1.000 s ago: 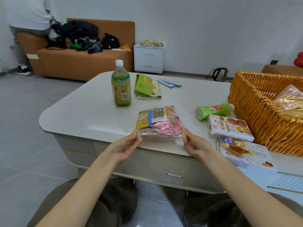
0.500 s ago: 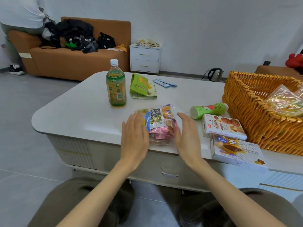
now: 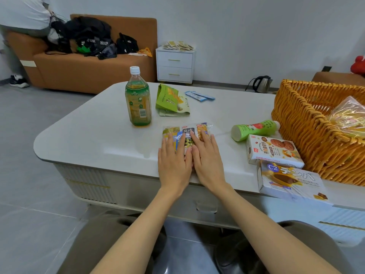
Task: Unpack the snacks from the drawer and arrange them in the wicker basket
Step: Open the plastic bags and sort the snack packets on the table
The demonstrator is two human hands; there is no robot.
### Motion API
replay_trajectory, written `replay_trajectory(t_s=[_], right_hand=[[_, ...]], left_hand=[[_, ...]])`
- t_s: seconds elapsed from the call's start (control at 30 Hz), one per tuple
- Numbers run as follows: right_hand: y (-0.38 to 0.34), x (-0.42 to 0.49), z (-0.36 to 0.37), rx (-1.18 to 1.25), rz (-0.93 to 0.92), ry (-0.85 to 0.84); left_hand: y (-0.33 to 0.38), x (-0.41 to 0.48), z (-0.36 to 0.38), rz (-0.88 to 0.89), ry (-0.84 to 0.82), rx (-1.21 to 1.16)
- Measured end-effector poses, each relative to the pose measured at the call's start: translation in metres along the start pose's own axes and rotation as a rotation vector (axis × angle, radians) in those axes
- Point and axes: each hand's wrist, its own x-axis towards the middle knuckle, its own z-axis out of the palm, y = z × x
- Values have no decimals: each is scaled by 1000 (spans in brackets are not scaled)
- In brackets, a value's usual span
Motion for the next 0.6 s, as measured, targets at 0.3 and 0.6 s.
replay_trajectory(t_s=[0.3, 0.6], right_hand=[[6, 1, 4, 366, 319, 45], [13, 7, 4, 351, 358, -51]], left_hand=[[3, 0, -2, -202, 6, -188], [-22, 12, -1, -144, -134, -326]])
